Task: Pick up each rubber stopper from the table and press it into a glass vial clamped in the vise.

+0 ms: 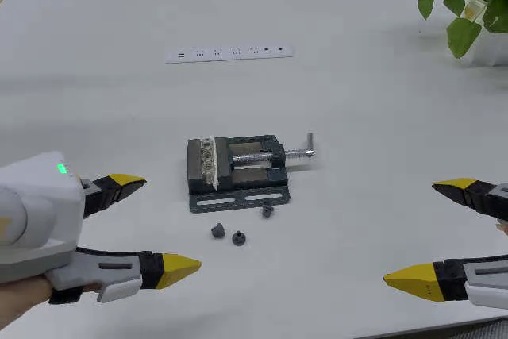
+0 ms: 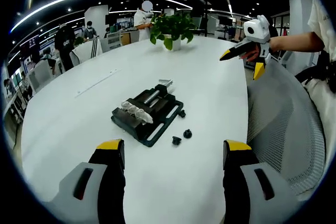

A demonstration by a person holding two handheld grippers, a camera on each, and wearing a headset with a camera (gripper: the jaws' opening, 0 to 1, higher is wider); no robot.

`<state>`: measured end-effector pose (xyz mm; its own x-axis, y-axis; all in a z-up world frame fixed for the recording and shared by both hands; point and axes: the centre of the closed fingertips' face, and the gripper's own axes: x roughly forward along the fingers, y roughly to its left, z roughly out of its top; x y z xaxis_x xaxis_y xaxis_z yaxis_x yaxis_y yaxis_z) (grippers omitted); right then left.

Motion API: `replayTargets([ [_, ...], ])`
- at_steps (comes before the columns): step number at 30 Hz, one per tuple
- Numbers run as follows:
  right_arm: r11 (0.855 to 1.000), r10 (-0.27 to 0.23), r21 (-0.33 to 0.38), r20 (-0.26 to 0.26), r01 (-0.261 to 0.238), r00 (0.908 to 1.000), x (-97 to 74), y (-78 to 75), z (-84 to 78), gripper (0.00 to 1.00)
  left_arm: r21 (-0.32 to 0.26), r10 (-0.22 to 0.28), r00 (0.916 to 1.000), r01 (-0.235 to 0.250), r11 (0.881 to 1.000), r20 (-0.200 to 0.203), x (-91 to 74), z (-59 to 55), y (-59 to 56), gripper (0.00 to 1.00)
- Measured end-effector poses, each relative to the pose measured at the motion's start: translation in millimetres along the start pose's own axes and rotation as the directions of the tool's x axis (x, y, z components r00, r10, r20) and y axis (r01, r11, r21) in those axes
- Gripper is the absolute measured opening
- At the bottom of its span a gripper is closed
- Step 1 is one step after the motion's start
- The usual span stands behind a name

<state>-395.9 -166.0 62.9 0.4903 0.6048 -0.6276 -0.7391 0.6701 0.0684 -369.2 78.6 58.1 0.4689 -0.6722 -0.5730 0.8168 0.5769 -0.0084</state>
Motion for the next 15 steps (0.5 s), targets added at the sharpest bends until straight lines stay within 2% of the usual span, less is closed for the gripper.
replayTargets([
  [5,1.0,0.016,-0.009,-0.022,-0.016,0.9996,2.8,4.2,-3.9,0.92,0.046,-0.03,0.997,0.033,0.998,-0.071,14.2,-13.1,1.6,0.66],
  [8,1.0,0.021,-0.014,-0.032,-0.022,0.9992,5.3,4.7,-7.1,0.91,0.066,-0.042,0.9941,0.049,0.997,-0.1,22.0,-18.2,3.1,0.59],
  [10,1.0,0.025,-0.015,-0.036,-0.026,0.999,6.6,6.1,-7.8,0.91,0.086,-0.055,0.9905,0.066,0.994,-0.126,27.0,-21.2,2.1,0.54],
  [13,0.999,0.028,-0.015,-0.037,-0.029,0.9989,8.3,7.1,-7.8,0.9,0.081,-0.063,0.9874,0.076,0.994,-0.145,35.0,-23.1,2.2,0.5],
  [15,0.999,0.032,-0.013,-0.038,-0.033,0.9988,9.3,7.9,-7.5,0.89,0.105,-0.076,0.9818,0.095,0.99,-0.174,40.5,-28.4,3.5,0.46],
])
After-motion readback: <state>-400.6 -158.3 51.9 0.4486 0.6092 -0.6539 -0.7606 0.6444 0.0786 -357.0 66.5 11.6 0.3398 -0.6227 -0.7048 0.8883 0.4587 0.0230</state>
